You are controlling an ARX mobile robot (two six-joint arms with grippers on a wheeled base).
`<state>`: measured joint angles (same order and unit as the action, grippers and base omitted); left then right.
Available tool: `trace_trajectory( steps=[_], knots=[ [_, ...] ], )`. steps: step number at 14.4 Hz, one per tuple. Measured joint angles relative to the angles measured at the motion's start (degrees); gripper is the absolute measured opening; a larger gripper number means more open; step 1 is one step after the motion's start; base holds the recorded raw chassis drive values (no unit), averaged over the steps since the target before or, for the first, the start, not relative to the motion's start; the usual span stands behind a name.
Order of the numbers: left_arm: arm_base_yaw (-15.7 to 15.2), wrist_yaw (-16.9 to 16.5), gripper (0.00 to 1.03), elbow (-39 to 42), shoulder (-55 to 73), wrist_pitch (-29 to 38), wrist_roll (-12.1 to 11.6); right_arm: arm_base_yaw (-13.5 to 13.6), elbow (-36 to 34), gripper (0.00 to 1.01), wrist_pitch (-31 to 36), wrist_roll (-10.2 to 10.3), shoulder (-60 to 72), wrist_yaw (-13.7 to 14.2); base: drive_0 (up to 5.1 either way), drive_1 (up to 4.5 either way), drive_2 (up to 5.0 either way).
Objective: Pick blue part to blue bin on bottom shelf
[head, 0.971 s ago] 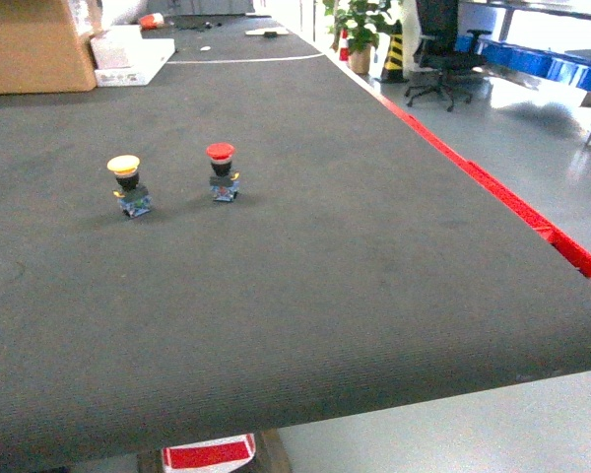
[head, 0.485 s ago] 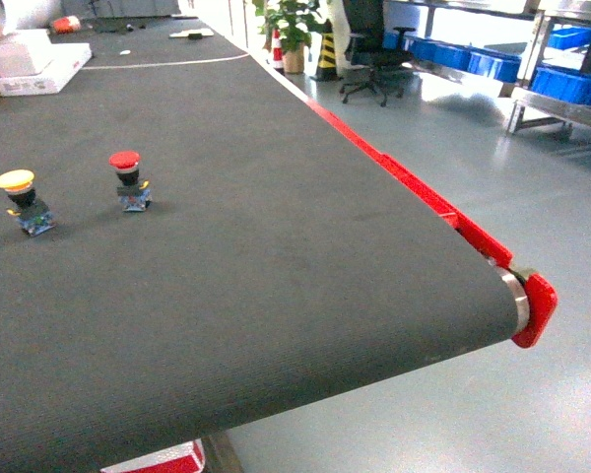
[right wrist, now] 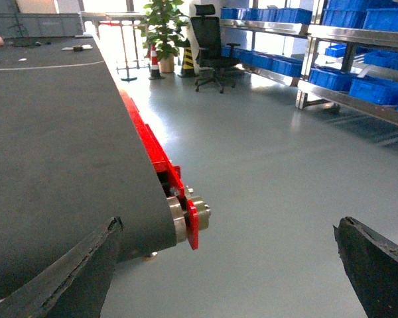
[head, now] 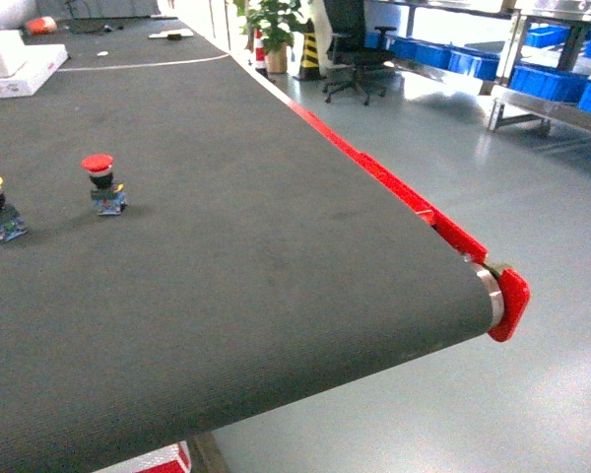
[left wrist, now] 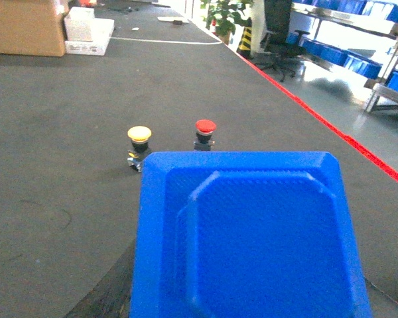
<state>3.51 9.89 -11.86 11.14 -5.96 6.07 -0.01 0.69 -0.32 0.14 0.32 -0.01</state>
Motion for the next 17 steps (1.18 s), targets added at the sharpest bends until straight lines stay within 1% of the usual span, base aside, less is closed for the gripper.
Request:
trace_trajectory(
  steps=[3,17],
  knots=[
    [0.00,0.00,0.43,0.00,0.00,0.00,0.00,0.00,0.00,0.98,0.02,0.00,0.00,0.00,0.0,-4.09,4.1],
    [0.02,-0.02,0.43,0.00,0.00,0.00,0.00,0.00,0.00,0.98,0.02,0.00,0.00,0.00,-1.7,-1.70,-1.7]
  ],
)
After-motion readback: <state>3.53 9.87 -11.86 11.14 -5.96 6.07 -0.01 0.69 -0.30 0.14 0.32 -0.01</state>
